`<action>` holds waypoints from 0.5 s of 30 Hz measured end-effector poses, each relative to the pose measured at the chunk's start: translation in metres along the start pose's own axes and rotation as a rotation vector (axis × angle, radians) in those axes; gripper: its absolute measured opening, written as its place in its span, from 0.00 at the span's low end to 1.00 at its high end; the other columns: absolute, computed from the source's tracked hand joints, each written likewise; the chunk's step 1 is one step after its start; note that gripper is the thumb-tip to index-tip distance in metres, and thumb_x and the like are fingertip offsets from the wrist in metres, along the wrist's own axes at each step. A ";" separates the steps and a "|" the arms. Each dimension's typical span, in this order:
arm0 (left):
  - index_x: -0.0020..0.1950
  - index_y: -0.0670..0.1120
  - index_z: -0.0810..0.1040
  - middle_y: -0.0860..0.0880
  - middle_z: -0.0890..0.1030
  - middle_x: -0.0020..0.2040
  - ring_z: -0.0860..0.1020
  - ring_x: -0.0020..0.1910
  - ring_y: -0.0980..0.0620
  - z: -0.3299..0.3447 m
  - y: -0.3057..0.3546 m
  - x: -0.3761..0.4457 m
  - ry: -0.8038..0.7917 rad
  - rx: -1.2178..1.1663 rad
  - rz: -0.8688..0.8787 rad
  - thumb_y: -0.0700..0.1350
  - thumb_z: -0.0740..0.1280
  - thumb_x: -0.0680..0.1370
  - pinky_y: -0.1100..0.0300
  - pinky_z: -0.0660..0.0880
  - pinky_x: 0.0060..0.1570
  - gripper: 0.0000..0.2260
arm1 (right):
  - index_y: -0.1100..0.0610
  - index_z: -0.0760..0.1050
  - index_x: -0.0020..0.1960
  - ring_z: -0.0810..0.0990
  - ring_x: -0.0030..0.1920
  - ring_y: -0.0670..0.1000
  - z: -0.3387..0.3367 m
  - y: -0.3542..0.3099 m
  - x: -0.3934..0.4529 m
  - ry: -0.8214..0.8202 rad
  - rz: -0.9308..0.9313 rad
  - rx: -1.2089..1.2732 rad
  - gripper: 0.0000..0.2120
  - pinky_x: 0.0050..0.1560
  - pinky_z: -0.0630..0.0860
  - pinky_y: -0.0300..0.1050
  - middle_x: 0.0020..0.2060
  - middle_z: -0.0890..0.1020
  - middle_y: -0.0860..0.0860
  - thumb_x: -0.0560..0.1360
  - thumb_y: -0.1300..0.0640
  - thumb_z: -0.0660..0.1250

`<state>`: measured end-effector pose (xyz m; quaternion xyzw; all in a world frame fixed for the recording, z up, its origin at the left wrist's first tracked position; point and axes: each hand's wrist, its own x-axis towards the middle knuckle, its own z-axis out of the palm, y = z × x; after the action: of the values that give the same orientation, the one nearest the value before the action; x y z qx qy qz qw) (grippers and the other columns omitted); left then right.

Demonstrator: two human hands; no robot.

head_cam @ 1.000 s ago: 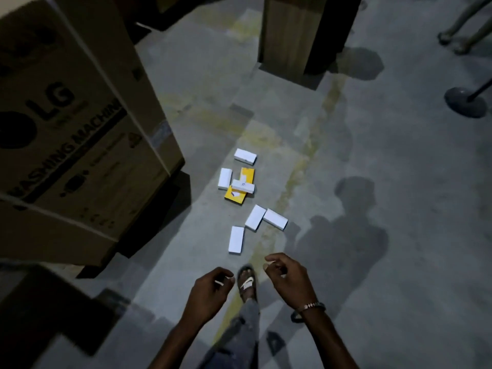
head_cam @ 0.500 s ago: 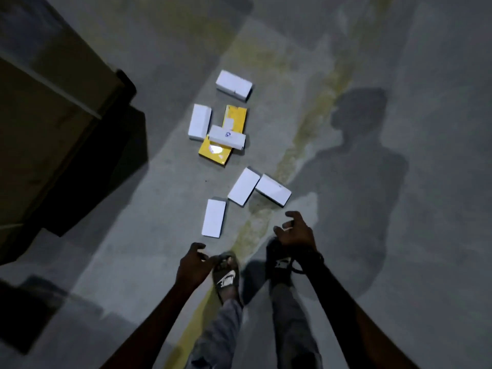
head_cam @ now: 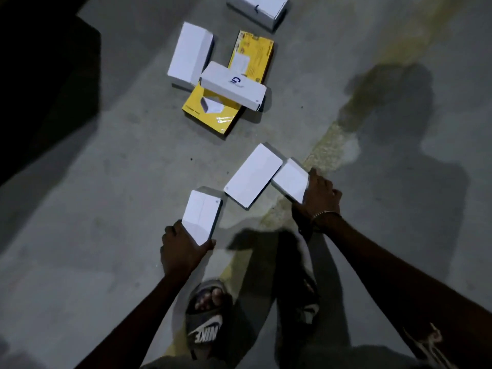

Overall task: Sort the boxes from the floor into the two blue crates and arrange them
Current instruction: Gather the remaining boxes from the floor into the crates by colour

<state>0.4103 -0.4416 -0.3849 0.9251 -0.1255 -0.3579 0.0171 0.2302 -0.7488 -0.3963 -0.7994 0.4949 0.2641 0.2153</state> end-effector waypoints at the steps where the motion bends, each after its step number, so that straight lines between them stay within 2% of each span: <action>1: 0.67 0.40 0.68 0.39 0.74 0.60 0.75 0.61 0.34 0.004 -0.001 0.002 0.008 -0.017 -0.003 0.69 0.80 0.58 0.42 0.78 0.53 0.49 | 0.58 0.51 0.80 0.67 0.70 0.63 0.004 0.001 -0.001 0.023 0.018 0.021 0.54 0.66 0.66 0.62 0.71 0.67 0.59 0.66 0.38 0.75; 3: 0.64 0.39 0.70 0.39 0.75 0.59 0.75 0.60 0.35 -0.006 -0.001 -0.003 -0.032 -0.076 -0.048 0.70 0.80 0.55 0.44 0.78 0.53 0.50 | 0.57 0.59 0.73 0.72 0.63 0.63 -0.002 0.001 -0.019 0.021 0.092 0.128 0.49 0.62 0.71 0.60 0.63 0.69 0.57 0.61 0.39 0.77; 5: 0.64 0.39 0.71 0.39 0.76 0.58 0.75 0.61 0.37 -0.035 0.001 -0.024 -0.042 -0.184 -0.097 0.69 0.79 0.53 0.46 0.78 0.53 0.50 | 0.56 0.63 0.67 0.76 0.58 0.63 -0.029 -0.003 -0.054 -0.019 0.109 0.261 0.47 0.57 0.76 0.57 0.60 0.67 0.56 0.58 0.36 0.78; 9: 0.63 0.43 0.68 0.43 0.78 0.59 0.79 0.59 0.39 -0.141 0.022 -0.113 -0.097 -0.316 -0.140 0.60 0.82 0.59 0.48 0.79 0.51 0.42 | 0.56 0.64 0.67 0.79 0.55 0.61 -0.127 -0.019 -0.155 -0.146 0.078 0.328 0.49 0.48 0.75 0.50 0.62 0.68 0.55 0.57 0.33 0.79; 12: 0.63 0.48 0.66 0.45 0.81 0.59 0.81 0.57 0.42 -0.247 0.039 -0.207 -0.105 -0.453 -0.161 0.60 0.84 0.60 0.50 0.78 0.51 0.42 | 0.53 0.64 0.69 0.79 0.58 0.56 -0.228 -0.047 -0.254 -0.239 0.033 0.471 0.48 0.52 0.78 0.49 0.63 0.77 0.54 0.57 0.35 0.81; 15: 0.63 0.52 0.63 0.46 0.82 0.57 0.81 0.54 0.45 -0.344 0.056 -0.308 -0.090 -0.650 -0.187 0.62 0.86 0.57 0.52 0.78 0.50 0.45 | 0.49 0.63 0.69 0.78 0.60 0.55 -0.327 -0.088 -0.357 -0.287 -0.053 0.542 0.47 0.57 0.79 0.51 0.64 0.78 0.51 0.59 0.32 0.79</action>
<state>0.4077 -0.4400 0.0800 0.8622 0.0796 -0.4195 0.2726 0.2457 -0.6682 0.0886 -0.6800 0.4907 0.2270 0.4952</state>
